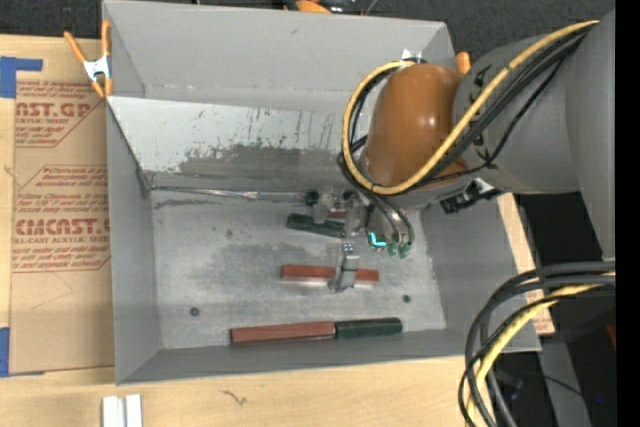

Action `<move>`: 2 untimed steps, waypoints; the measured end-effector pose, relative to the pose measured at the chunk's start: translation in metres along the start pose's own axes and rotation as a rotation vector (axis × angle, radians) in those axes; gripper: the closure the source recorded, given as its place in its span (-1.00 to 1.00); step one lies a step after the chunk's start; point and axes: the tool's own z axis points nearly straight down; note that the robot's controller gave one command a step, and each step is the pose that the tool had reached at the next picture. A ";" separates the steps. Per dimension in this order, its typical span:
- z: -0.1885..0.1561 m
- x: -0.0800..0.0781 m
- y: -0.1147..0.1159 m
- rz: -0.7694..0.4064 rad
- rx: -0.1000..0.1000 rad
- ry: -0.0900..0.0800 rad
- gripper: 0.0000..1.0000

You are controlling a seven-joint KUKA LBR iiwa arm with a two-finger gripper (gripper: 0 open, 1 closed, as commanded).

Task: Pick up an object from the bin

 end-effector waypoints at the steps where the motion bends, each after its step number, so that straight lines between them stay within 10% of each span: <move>1: 0.063 0.022 -0.034 0.068 0.001 -0.001 -1.00; 2: 0.060 0.020 -0.033 0.066 0.000 -0.007 1.00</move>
Offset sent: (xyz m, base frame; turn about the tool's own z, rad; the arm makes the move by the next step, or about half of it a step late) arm -0.0203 -0.0332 -0.0596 0.0667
